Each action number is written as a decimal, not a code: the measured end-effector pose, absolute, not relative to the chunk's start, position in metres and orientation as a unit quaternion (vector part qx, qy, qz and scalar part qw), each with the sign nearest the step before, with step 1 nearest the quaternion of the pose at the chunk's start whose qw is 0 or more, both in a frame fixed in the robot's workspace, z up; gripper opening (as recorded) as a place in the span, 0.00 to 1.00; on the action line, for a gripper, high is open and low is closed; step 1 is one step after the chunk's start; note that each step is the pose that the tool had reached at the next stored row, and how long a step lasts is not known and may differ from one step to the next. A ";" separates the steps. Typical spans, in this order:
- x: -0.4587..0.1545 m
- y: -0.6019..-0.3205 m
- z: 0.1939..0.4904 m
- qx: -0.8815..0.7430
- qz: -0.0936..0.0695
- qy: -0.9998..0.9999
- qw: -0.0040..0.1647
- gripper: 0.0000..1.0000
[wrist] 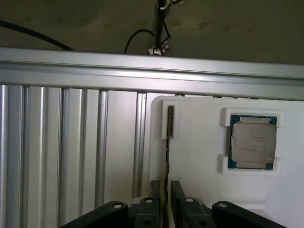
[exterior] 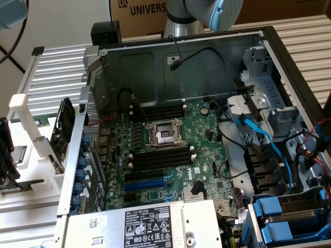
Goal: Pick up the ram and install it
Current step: 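Pick up the ram and move it above insertion slot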
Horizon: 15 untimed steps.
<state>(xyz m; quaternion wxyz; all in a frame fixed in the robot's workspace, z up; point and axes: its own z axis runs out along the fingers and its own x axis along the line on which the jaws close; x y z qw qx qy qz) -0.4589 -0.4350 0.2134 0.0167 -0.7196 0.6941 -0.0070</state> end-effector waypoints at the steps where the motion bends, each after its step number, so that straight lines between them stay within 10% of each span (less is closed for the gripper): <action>1: -0.459 -0.435 0.213 -0.720 -0.007 0.694 0.017 0.26; 15: -0.459 -0.435 0.205 -0.720 -0.005 0.694 0.019 0.26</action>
